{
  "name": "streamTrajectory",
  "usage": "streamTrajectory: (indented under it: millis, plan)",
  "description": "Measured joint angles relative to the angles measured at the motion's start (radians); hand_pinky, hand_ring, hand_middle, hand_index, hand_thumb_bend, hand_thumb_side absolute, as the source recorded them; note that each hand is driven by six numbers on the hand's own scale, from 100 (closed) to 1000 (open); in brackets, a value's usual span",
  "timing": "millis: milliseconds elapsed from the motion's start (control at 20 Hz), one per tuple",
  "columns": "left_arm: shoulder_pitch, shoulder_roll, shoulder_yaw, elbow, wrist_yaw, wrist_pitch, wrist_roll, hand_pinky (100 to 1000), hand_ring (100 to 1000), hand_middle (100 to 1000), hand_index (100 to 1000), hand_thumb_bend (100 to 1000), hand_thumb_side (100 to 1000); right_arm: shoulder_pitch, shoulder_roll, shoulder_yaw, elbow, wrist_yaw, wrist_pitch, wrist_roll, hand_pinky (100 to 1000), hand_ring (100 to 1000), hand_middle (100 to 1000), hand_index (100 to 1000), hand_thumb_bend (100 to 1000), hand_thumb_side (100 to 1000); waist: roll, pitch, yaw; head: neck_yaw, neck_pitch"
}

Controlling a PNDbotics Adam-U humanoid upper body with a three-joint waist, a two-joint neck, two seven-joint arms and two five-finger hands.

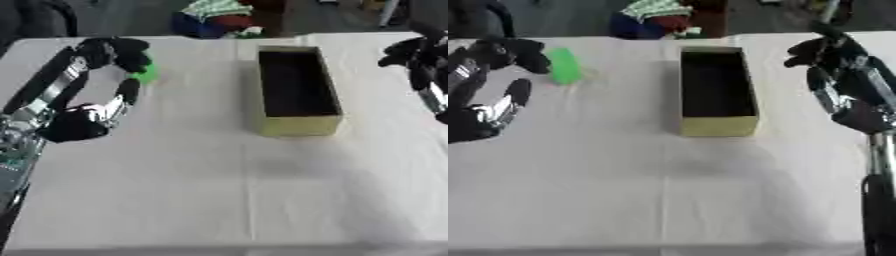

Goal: Pick up objects on the table and place them in the box.

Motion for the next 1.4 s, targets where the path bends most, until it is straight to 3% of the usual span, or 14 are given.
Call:
streamTrajectory:
  millis: [850,1000,1050,1100,1250,1400]
  plan:
    - [-0.006,0.005,0.008,0.000,-0.006,0.006,0.005,710,690,689,890,100,591,0.000,0.005,0.000,-0.003,0.001,0.002,-0.002,839,727,733,996,100,472,-0.001,-0.007,-0.002,0.000,0.000]
    - [-0.030,0.045,0.026,0.000,-0.032,0.035,0.006,721,712,718,903,100,523,0.000,0.006,0.000,-0.003,0.002,0.002,-0.002,839,727,733,996,100,471,-0.001,-0.010,-0.001,0.000,0.000]
    - [-0.043,0.065,0.036,0.001,-0.045,0.049,0.008,721,712,719,904,100,781,0.000,0.006,0.000,-0.003,0.002,0.002,-0.002,839,727,733,996,100,479,-0.001,-0.012,-0.001,0.000,0.000]
    - [-0.056,0.087,0.045,0.004,-0.059,0.065,0.011,721,714,721,906,100,495,0.000,0.006,0.000,-0.003,0.002,0.002,-0.002,839,727,733,996,100,472,-0.001,-0.013,-0.002,0.000,0.000]
    - [-0.119,0.158,0.076,0.060,-0.089,0.112,0.042,714,705,714,904,100,490,0.001,0.006,0.001,-0.002,0.002,0.002,-0.002,839,727,733,996,100,472,-0.001,-0.016,-0.006,0.001,0.000]
    - [-0.203,0.220,0.099,0.173,-0.100,0.149,0.089,708,697,706,900,100,429,0.002,0.006,0.004,-0.002,0.002,0.001,-0.002,839,727,733,996,100,473,0.000,-0.019,-0.011,0.005,0.000]
